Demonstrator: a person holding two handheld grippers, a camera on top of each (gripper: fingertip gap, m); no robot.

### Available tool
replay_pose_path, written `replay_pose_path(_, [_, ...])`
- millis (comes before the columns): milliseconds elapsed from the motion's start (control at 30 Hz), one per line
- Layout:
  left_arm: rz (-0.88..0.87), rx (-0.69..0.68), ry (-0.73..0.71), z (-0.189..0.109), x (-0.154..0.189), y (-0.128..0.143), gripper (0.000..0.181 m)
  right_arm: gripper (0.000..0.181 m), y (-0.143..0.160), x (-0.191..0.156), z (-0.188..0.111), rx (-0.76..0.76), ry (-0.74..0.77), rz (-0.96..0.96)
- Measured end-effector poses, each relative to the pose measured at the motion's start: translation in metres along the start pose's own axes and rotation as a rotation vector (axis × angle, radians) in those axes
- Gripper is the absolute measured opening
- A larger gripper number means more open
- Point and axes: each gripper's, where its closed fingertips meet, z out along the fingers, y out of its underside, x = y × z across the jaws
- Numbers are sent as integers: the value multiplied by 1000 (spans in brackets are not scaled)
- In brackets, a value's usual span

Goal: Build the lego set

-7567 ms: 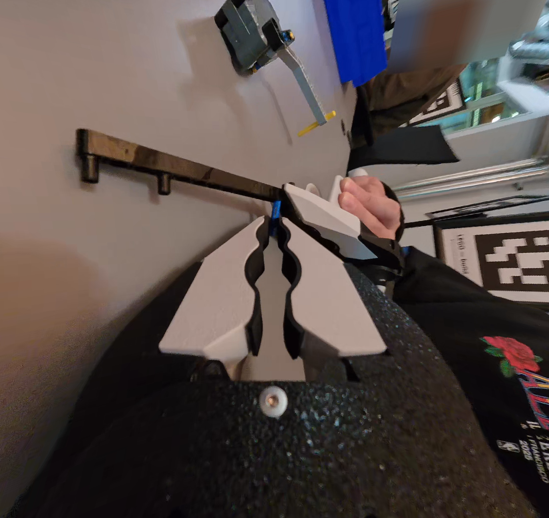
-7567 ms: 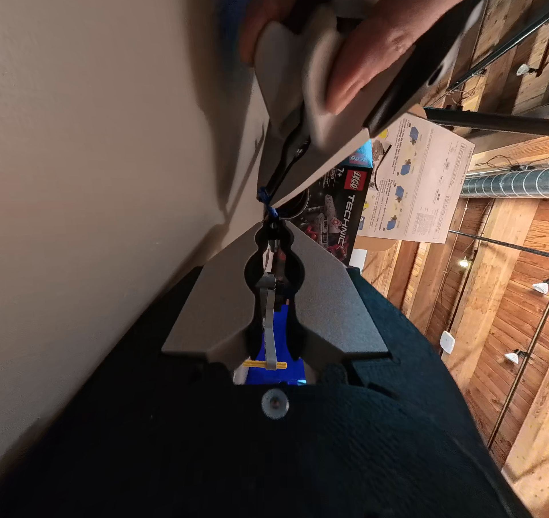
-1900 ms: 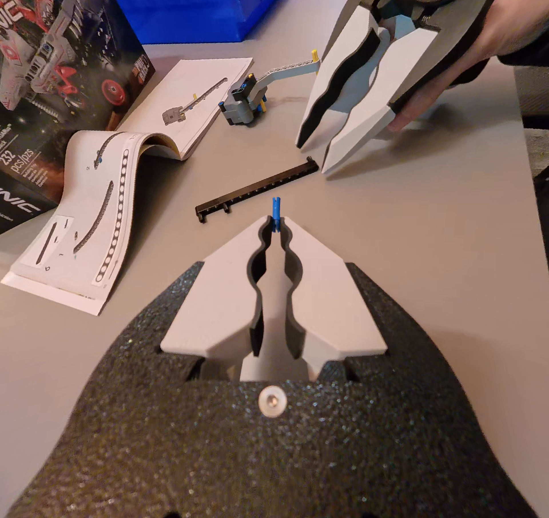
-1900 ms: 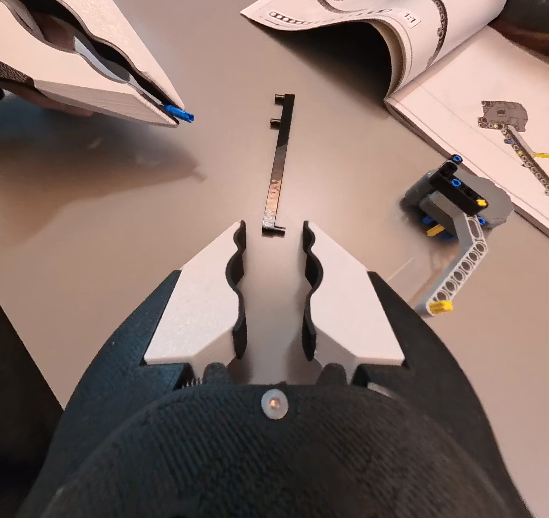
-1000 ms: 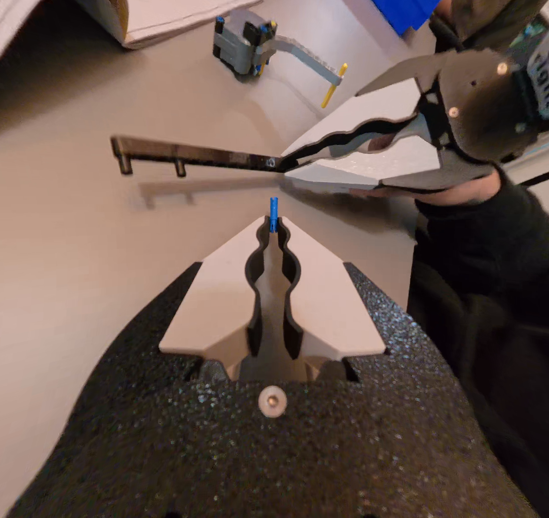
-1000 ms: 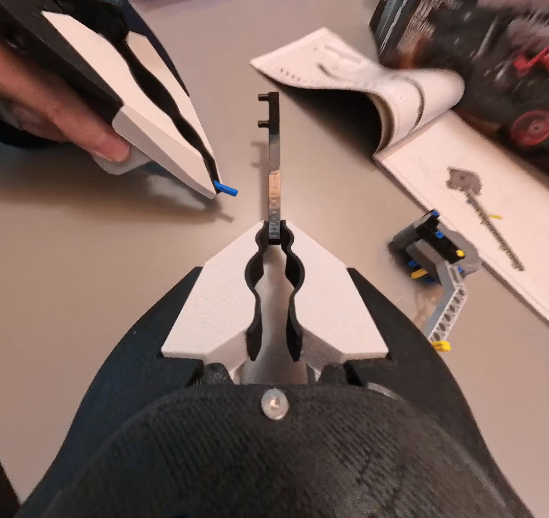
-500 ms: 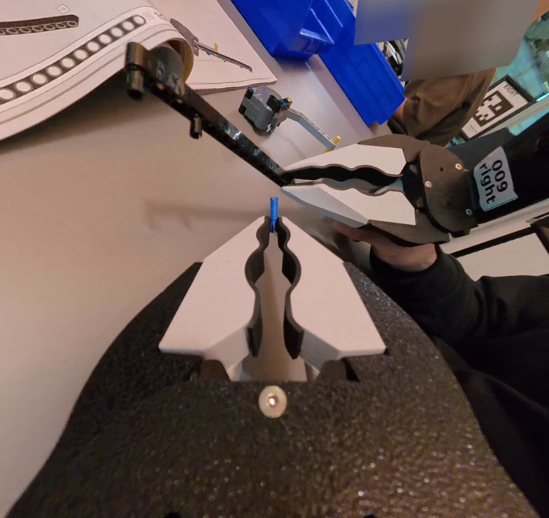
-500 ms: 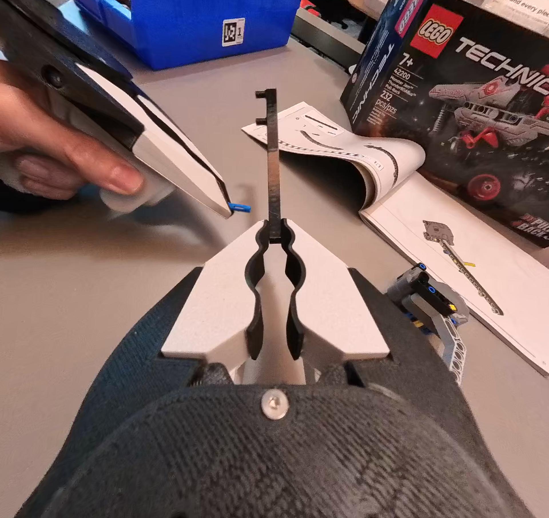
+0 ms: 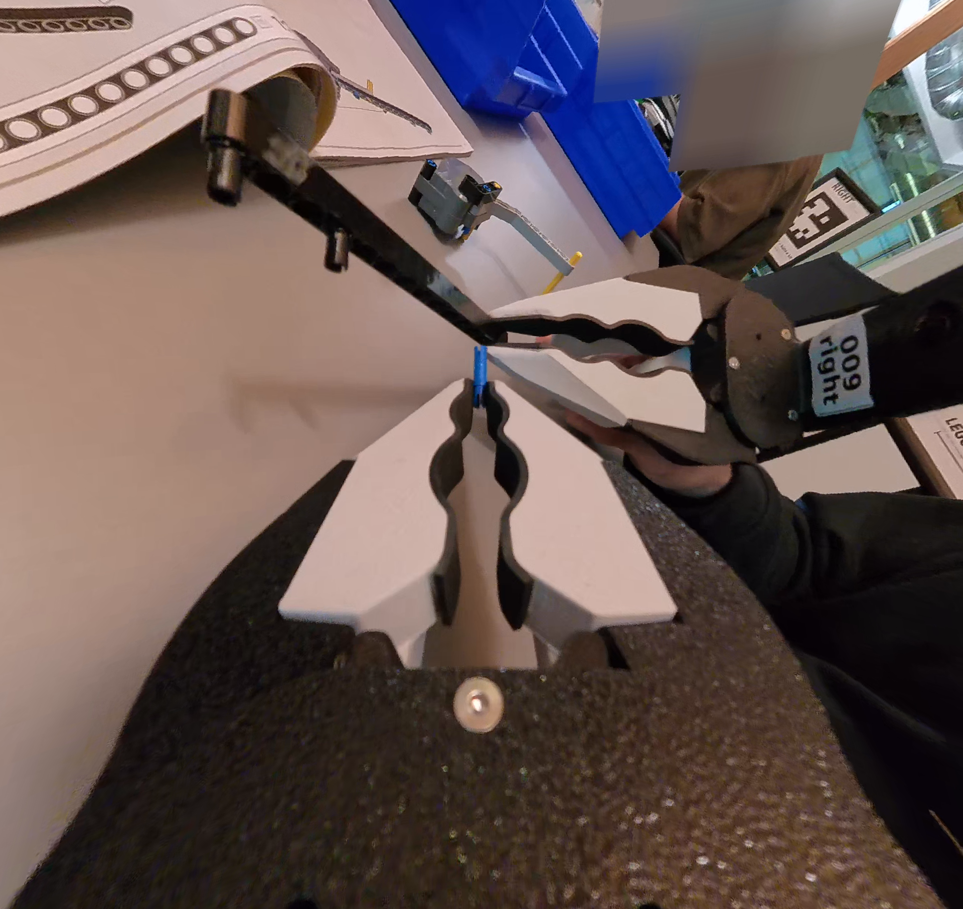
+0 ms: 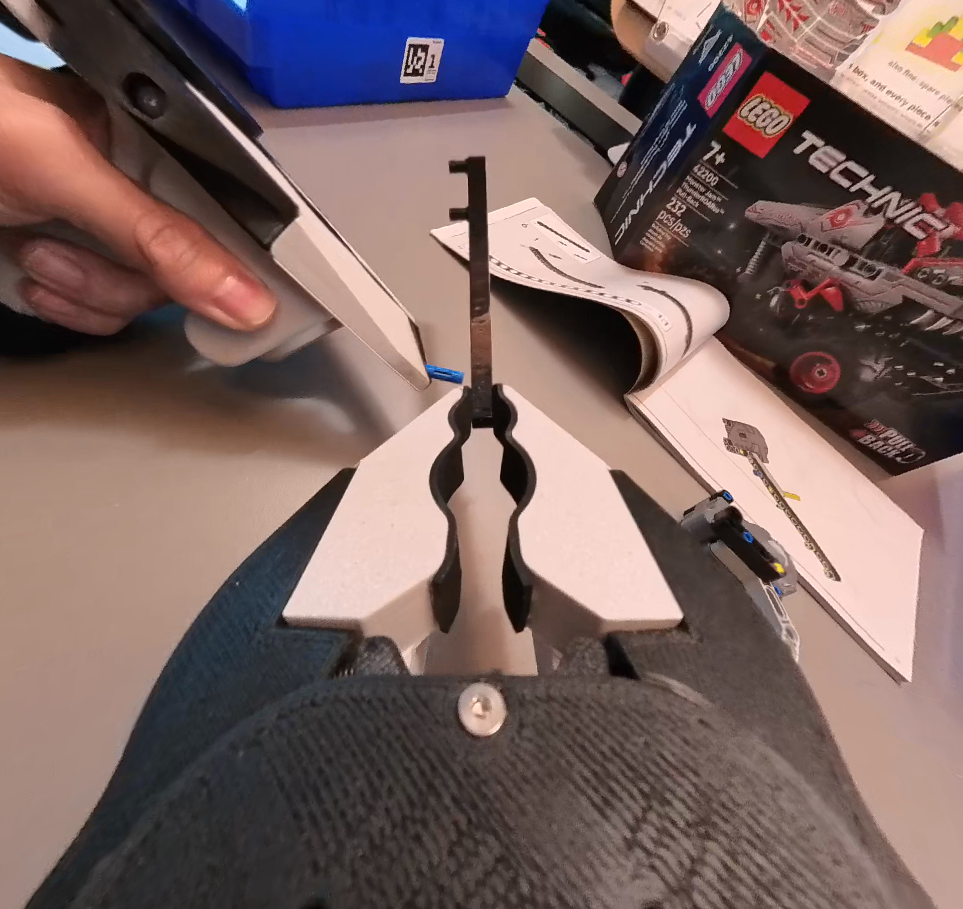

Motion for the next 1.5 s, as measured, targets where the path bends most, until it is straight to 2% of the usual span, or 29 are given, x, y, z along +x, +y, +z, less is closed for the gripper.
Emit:
replay_pose_path(533, [-76, 57, 73, -3, 4, -6, 2, 6, -7, -3, 0, 37, 32, -50])
replay_pose_path(800, [-156, 107, 172, -7, 11, -12, 2, 6, -15, -1, -3, 83, 33, 26])
replay_pose_path(967, [-183, 106, 190, -8, 11, -12, 2, 6, -16, -1, -3, 47, 129, -185])
replay_pose_path(1100, [-137, 106, 127, -6, 7, -10, 2, 6, -13, -1, -1, 12, 181, -279])
replay_pose_path(1267, [-38, 117, 74, -5, 9, -12, 2, 7, -15, 0, -3, 49, 86, -62])
replay_pose_path(1400, [-141, 136, 190, -9, 14, -15, 2, 6, -20, -1, -6, 105, 38, 48])
replay_pose_path(1500, [-155, 141, 216, -10, 17, -15, 2, 6, -22, -1, -7, 120, 22, 46])
